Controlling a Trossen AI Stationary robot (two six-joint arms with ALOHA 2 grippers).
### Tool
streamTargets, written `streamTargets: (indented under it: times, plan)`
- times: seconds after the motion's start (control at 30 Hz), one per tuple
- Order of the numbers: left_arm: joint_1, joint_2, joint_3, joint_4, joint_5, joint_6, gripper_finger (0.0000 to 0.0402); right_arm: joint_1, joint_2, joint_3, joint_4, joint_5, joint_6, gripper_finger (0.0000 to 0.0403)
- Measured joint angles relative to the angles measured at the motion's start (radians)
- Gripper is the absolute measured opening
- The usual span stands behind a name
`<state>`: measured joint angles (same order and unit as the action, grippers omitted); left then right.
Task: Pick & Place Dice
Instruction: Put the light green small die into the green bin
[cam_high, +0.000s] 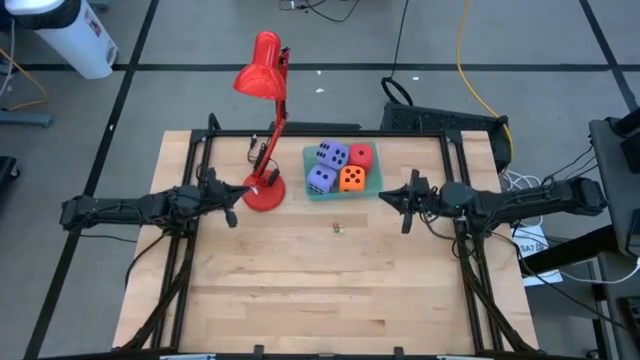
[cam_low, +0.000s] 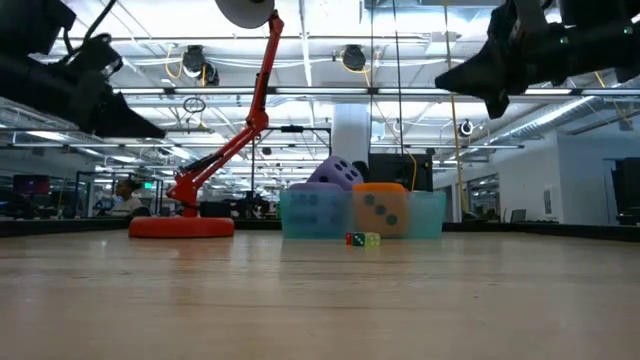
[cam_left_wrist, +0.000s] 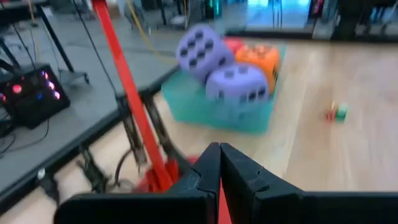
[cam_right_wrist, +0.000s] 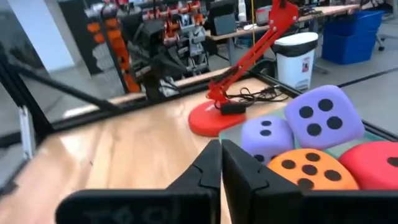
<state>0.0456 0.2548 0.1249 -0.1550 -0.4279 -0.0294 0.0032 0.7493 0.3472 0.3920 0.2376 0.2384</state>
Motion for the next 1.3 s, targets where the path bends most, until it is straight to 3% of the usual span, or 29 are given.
streamTargets:
  times: [0.17,0.33,0.43,0.77,0.97,1.07,1.17,1.3]
  plan:
    - [0.0,0.0,0.0,-0.019,0.048,0.005,0.0021,0.0,0.031,-0.036,0.0,0.062,-0.026,0.0003]
    - [0.0,0.0,0.0,0.033,0.254,0.045,0.0013,0.0,0.096,-0.084,0.096,0.077,-0.016,0.0001]
    - [0.0,0.0,0.0,0.11,0.297,0.031,0.0005,-0.014,0.158,-0.106,0.229,0.077,-0.053,0.0001]
    - [0.0,0.0,0.0,0.314,0.315,0.016,0.0009,-0.067,0.269,-0.058,0.326,0.02,-0.121,0.0001]
    - [0.0,0.0,0.0,0.273,0.289,-0.005,0.0024,-0.067,0.349,-0.035,0.318,0.013,-0.135,0.0001]
    - [0.0,0.0,0.0,0.26,0.288,0.005,0.0025,-0.065,0.393,0.02,0.263,-0.05,-0.122,0.0001]
    - [0.0,0.0,0.0,0.258,0.289,-0.003,0.0025,-0.015,0.439,0.099,0.196,-0.053,-0.106,0.0]
    - [0.0,0.0,0.0,0.246,0.289,-0.001,0.0026,0.099,0.54,0.164,0.159,0.022,-0.129,0.0]
